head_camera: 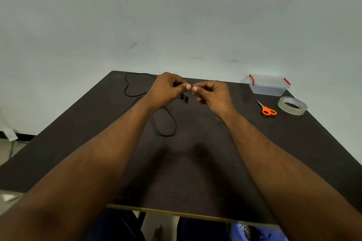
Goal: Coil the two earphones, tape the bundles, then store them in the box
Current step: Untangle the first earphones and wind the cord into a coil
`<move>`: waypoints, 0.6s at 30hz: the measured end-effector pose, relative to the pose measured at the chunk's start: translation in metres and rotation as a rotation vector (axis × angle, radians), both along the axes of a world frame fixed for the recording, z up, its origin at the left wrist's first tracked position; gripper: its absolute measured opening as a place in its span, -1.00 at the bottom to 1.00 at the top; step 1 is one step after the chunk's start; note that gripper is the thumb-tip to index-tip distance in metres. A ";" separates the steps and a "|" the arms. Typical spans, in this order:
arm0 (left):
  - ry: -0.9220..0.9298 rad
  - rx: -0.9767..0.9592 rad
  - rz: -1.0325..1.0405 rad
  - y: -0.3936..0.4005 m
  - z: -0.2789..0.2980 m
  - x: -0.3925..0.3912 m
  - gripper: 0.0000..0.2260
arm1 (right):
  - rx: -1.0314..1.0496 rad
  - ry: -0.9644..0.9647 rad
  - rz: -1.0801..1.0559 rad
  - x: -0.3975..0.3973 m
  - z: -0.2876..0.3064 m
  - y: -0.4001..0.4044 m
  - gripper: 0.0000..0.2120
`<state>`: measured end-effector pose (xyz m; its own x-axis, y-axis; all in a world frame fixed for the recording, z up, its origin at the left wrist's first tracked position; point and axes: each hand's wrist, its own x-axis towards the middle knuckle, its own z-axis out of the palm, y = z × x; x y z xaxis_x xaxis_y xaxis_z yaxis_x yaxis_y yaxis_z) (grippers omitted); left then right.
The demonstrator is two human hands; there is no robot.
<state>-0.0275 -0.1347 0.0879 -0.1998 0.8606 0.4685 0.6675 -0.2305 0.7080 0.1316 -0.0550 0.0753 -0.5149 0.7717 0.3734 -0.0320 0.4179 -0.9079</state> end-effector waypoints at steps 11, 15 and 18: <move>0.038 -0.053 0.087 -0.004 0.008 -0.035 -0.82 | 0.154 -0.101 -0.289 0.050 0.000 0.043 -0.92; 0.061 -0.042 0.157 0.002 0.013 -0.053 -0.82 | 0.180 -0.124 -0.328 0.065 0.007 0.060 -0.93; 0.055 -0.032 0.184 0.005 0.016 -0.060 -0.84 | 0.210 -0.123 -0.330 0.067 0.013 0.069 -0.95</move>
